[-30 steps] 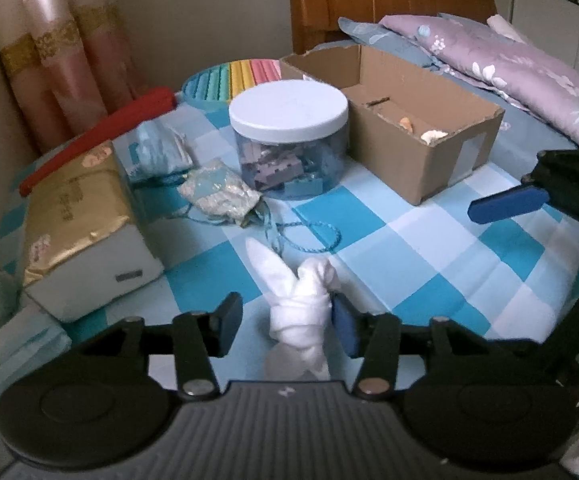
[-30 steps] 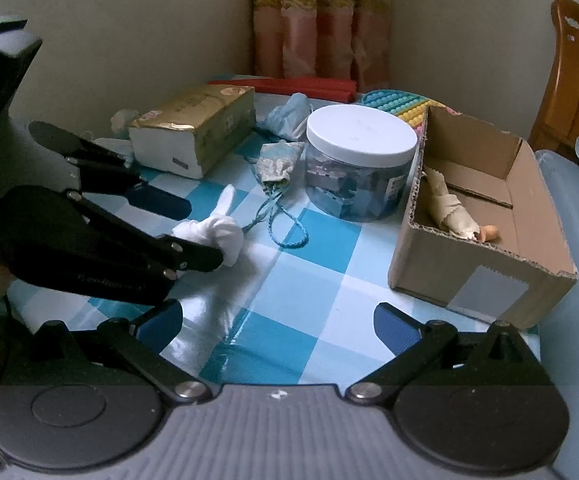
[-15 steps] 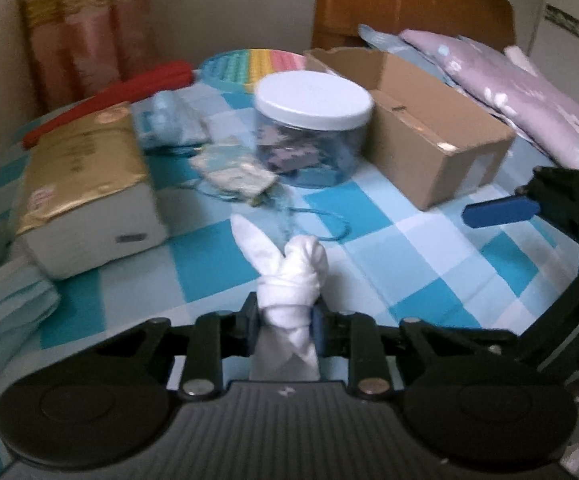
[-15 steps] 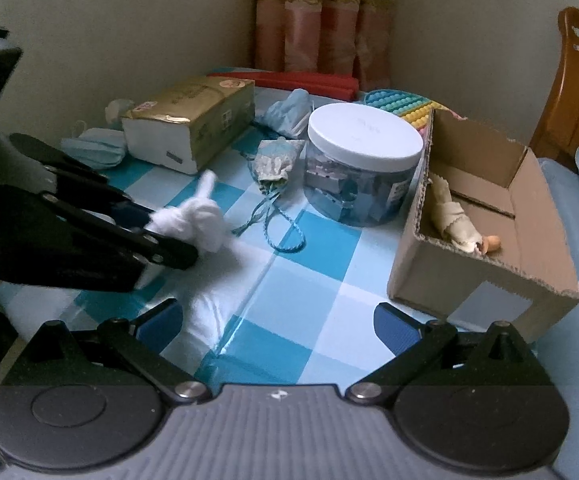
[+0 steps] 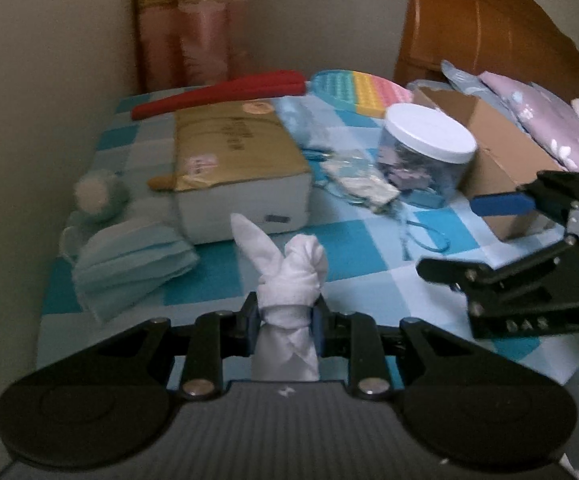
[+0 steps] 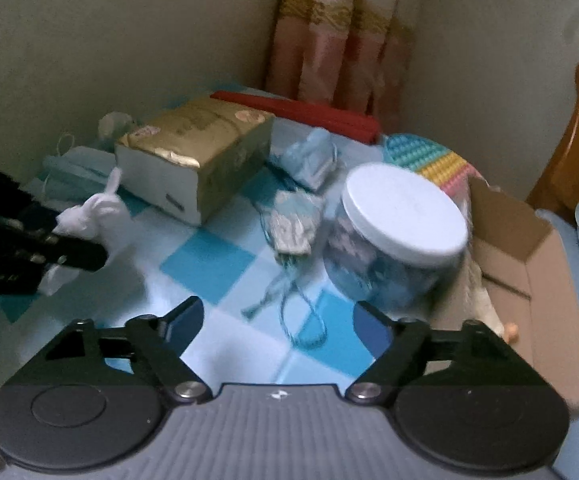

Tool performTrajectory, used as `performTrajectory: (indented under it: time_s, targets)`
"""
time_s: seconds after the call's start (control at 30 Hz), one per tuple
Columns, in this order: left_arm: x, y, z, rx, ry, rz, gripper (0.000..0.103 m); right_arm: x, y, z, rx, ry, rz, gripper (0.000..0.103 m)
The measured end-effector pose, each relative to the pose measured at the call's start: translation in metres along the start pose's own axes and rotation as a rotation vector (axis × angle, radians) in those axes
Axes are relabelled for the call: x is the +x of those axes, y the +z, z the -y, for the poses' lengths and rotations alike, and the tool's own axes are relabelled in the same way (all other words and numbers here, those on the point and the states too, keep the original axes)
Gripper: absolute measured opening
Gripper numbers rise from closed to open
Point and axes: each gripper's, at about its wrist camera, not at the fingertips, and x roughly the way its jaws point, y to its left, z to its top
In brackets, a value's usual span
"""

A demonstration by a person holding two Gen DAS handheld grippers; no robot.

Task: Organize soft objects
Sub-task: 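Lift the white knotted cloth with the left tool, then close the right tool on the glittery blue pouch while the left tool holds the white cloth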

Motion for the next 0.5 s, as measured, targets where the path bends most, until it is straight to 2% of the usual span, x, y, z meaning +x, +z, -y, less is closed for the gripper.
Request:
performTrajectory:
  time_s: [0.07, 0.23, 0.5]
  targets:
    - [-0.001, -0.001, -0.005, -0.012, 0.012, 0.002, 0.024, 0.006, 0.007, -0.004, -0.006, -0.01, 0.011, 0.08]
    - [-0.001, -0.002, -0.014, -0.03, 0.015, -0.002, 0.024, 0.027, 0.021, -0.01, -0.005, -0.033, 0.001, 0.065]
    - [0.001, -0.001, -0.019, -0.045, -0.01, -0.002, 0.024, 0.049, 0.026, -0.013, -0.007, -0.071, -0.019, 0.061]
